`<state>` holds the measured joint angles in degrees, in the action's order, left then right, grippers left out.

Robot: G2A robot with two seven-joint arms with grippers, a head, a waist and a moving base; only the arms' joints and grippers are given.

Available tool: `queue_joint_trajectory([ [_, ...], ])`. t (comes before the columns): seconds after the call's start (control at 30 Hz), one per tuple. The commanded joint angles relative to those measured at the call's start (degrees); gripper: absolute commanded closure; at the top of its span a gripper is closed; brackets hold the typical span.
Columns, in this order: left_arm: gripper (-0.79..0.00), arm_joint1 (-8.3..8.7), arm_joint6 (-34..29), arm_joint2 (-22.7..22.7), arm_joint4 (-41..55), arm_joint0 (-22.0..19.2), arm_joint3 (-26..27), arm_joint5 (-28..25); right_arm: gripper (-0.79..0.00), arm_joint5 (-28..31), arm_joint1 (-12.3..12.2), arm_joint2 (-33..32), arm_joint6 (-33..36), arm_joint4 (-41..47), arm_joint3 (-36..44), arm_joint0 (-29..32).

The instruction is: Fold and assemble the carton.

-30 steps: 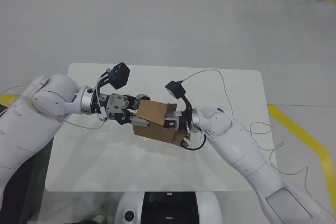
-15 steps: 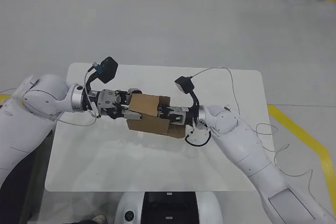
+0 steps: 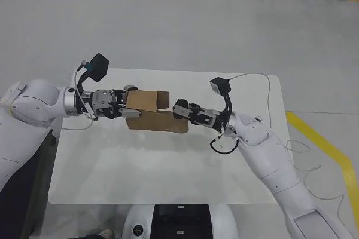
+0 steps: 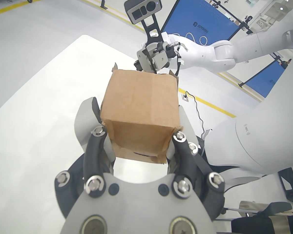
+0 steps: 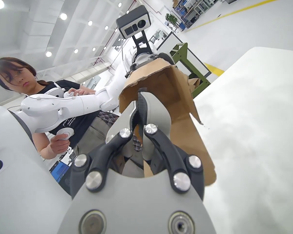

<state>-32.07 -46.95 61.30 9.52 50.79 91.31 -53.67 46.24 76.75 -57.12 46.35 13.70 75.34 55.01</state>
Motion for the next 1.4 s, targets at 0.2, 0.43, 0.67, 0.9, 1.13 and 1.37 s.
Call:
queue_joint_trajectory([
  [0.2, -0.486, -0.19, 3.6, 1.88, -2.78, 1.26, -0.01, 0.2, 0.0, -2.61, -0.89, -1.67, -2.28, -2.2, 6.79, 4.64],
  [0.43, -0.496, -0.67, 4.55, 1.74, -3.02, 1.74, 1.23, 0.06, 0.0, -5.78, -0.6, 0.11, -5.6, -6.34, 9.06, 5.05],
  [0.67, -0.508, -1.05, 3.8, 1.42, -2.27, 1.77, 2.11, -0.09, 0.0, -7.32, -0.05, 1.95, -8.24, -8.53, 8.6, 3.61],
  [0.9, -0.517, -1.43, 3.02, 1.2, -2.12, 1.56, 2.0, 0.0, 0.0, -7.29, 0.0, 2.02, -9.15, -9.24, 8.2, 3.25],
  [1.13, -0.551, -1.7, 1.97, 1.09, -1.73, 1.52, 1.96, -0.23, 0.0, -10.91, -0.66, -2.39, -15.41, -13.16, 8.06, 4.92],
  [1.37, -0.64, -1.98, 0.72, 0.78, -0.69, 1.28, 2.7, -0.73, 0.0, -14.36, -0.37, -1.85, -18.74, -19.11, 6.67, 3.17],
])
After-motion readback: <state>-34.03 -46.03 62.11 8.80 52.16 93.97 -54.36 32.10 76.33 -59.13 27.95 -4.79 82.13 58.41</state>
